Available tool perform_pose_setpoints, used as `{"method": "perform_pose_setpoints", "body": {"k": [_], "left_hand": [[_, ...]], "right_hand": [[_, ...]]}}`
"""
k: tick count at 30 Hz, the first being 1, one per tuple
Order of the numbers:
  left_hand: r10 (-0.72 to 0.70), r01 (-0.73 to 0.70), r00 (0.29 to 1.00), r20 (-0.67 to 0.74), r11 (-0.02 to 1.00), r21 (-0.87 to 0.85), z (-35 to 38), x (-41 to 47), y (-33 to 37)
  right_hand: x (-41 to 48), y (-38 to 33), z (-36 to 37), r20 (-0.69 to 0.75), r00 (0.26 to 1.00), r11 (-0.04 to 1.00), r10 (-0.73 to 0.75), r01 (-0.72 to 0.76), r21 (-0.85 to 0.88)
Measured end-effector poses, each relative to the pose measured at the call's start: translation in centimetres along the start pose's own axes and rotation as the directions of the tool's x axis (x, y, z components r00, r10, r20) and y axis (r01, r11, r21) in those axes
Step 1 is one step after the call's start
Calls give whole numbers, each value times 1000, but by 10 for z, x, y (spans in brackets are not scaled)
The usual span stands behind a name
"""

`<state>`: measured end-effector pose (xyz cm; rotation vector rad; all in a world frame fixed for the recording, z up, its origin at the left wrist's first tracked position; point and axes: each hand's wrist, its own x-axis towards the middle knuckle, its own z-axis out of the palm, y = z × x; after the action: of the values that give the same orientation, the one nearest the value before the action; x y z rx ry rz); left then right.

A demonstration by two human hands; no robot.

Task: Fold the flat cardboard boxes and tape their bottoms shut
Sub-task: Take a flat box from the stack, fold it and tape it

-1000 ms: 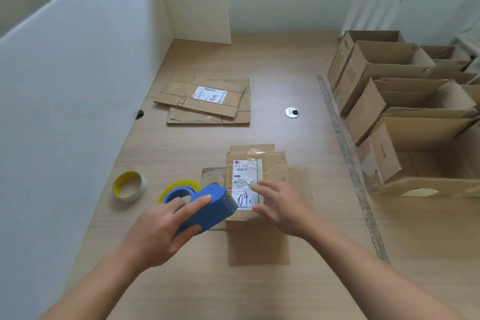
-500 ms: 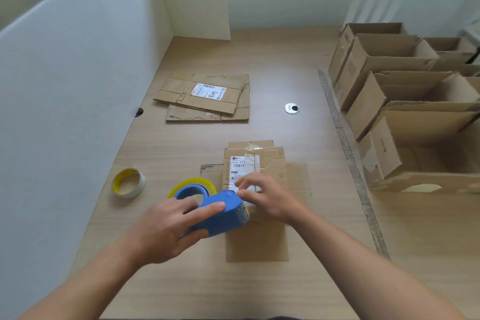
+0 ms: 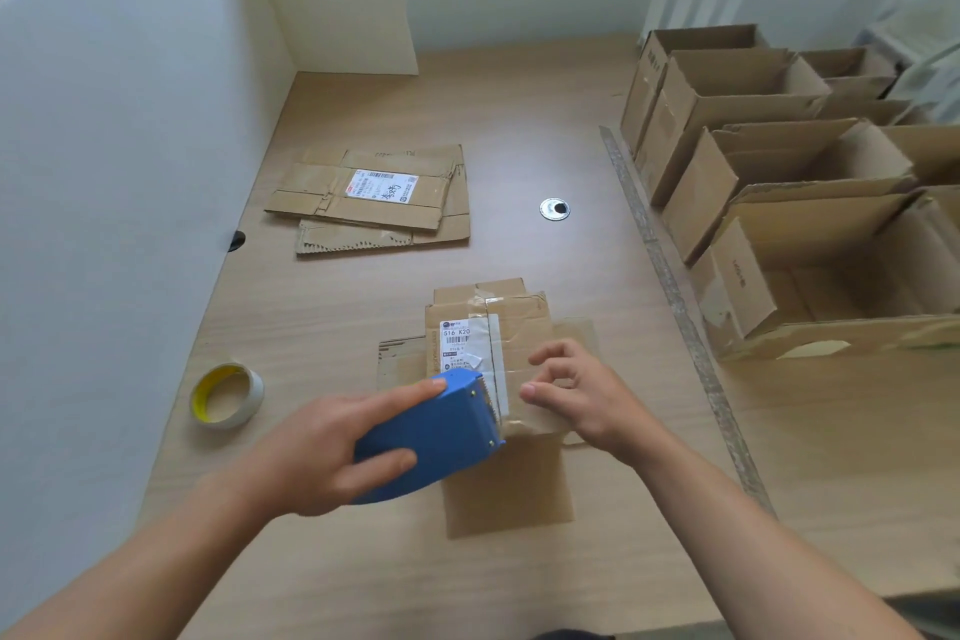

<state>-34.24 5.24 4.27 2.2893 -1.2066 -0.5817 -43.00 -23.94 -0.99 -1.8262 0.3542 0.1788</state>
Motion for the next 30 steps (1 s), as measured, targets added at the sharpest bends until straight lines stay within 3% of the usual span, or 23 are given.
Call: {"method": "perform_pose_setpoints", "body": {"k": [3,9,16,22,30], "left_hand": [[-53,54,998,44,998,-28,-9,-8,-9],[-152,166,965,215,985,-49,-25,4,-3],[-201,219,938,283,975,-33,-33,9,6],[-336,329,890,308,941,74,-26,32,14],[-415,391,848,331,910,138,-12,59,7]], "right_hand": [[-14,15,-24,-91,994,998,56,-52,43],[-33,38,-19,-119,979,985,164,-156,70],[-43,48,-26,-137,971,980,195,-187,73],[-33,53,-12,-259,942,972,211,-232,-50],[-20,56,-17,-246,928,945,280,-312,-101]]}}
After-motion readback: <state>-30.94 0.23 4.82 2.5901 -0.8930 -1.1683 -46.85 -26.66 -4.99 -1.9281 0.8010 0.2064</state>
